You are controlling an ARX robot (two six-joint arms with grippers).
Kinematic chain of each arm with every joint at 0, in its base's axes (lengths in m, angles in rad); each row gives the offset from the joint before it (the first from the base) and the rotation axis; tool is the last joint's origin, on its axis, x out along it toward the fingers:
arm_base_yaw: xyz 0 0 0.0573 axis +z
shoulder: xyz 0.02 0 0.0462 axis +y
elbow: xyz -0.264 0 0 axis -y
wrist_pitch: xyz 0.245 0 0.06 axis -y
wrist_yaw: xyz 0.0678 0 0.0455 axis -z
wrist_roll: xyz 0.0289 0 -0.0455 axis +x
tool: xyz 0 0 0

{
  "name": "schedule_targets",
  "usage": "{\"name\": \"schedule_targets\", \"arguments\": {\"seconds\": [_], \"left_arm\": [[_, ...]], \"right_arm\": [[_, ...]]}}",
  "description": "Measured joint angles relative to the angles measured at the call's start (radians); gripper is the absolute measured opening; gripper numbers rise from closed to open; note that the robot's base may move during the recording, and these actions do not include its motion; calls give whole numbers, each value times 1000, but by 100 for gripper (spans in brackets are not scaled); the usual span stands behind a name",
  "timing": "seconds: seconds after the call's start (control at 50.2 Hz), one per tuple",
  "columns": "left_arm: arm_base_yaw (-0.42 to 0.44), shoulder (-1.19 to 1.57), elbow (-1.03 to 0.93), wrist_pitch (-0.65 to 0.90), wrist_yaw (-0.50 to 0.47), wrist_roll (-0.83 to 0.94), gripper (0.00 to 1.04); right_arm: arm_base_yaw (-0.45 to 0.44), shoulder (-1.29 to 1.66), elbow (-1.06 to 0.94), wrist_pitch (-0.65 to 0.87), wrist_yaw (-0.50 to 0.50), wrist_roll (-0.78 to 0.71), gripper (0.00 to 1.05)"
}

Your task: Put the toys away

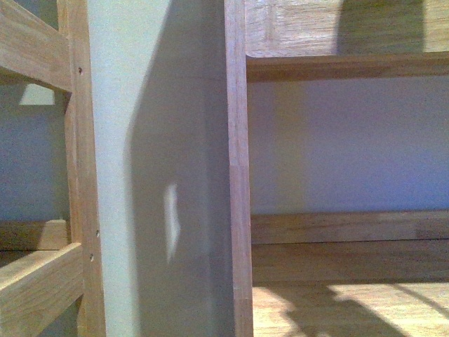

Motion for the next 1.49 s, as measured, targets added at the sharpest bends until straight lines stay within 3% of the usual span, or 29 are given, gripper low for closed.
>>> {"name": "schedule_targets", "arguments": {"seconds": [0.557, 1.214, 1.493], "left_arm": [[0, 0, 0, 0, 0, 0, 99], [0, 0, 0, 0, 0, 0, 99], [0, 0, 0, 0, 0, 0, 99]], "right_arm": [[-28, 26, 16, 4, -82, 94, 19], [-57, 13, 24, 6, -26, 88, 105], [-84, -77, -16, -32, 77, 12, 104]]}}
